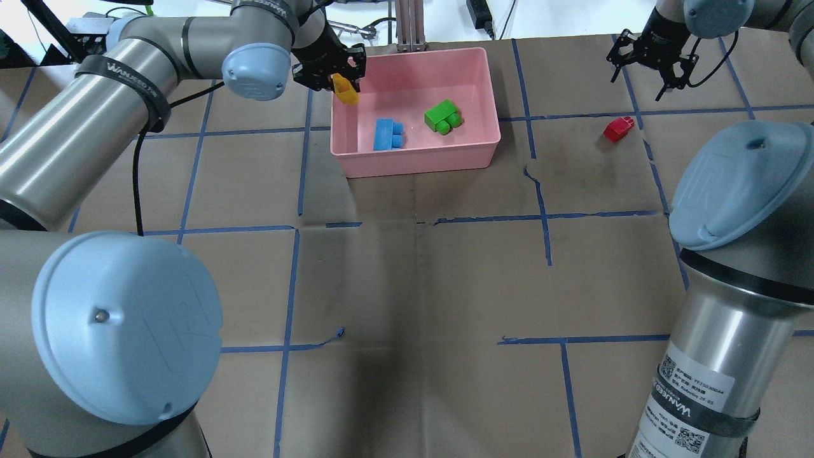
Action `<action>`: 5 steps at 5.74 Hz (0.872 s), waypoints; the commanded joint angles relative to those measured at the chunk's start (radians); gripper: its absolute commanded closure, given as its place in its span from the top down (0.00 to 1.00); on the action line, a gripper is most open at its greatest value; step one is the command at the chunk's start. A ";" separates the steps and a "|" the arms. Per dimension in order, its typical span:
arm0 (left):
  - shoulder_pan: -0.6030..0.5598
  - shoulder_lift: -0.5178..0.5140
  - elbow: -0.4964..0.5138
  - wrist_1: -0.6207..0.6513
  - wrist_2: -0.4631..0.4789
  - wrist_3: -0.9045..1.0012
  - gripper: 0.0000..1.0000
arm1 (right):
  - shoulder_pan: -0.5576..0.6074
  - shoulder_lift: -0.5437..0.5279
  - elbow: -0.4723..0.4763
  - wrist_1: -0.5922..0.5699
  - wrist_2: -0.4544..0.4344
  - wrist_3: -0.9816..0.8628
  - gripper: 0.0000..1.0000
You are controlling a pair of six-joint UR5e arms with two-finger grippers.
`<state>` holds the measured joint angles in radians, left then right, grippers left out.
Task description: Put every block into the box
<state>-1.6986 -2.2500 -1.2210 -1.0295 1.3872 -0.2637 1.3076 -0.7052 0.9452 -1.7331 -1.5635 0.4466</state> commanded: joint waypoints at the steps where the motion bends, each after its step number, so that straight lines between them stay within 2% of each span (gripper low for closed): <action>1: -0.052 -0.055 0.000 0.020 0.004 -0.023 0.98 | -0.002 0.019 0.070 -0.009 0.000 0.121 0.99; 2: -0.052 -0.048 -0.008 0.005 0.006 -0.022 0.99 | -0.016 0.010 0.105 -0.010 0.000 0.119 0.99; 3: -0.052 -0.034 -0.015 -0.001 0.007 -0.022 0.99 | -0.022 0.010 0.109 -0.005 0.002 0.118 0.92; 4: -0.047 0.015 -0.021 -0.124 0.025 -0.009 0.99 | -0.022 0.010 0.110 0.000 0.013 0.116 0.78; 5: -0.026 0.097 -0.052 -0.244 0.120 0.027 0.99 | -0.021 0.010 0.110 0.010 0.019 0.116 0.64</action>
<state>-1.7400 -2.2220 -1.2501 -1.1627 1.4379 -0.2645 1.2867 -0.6946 1.0542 -1.7313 -1.5515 0.5633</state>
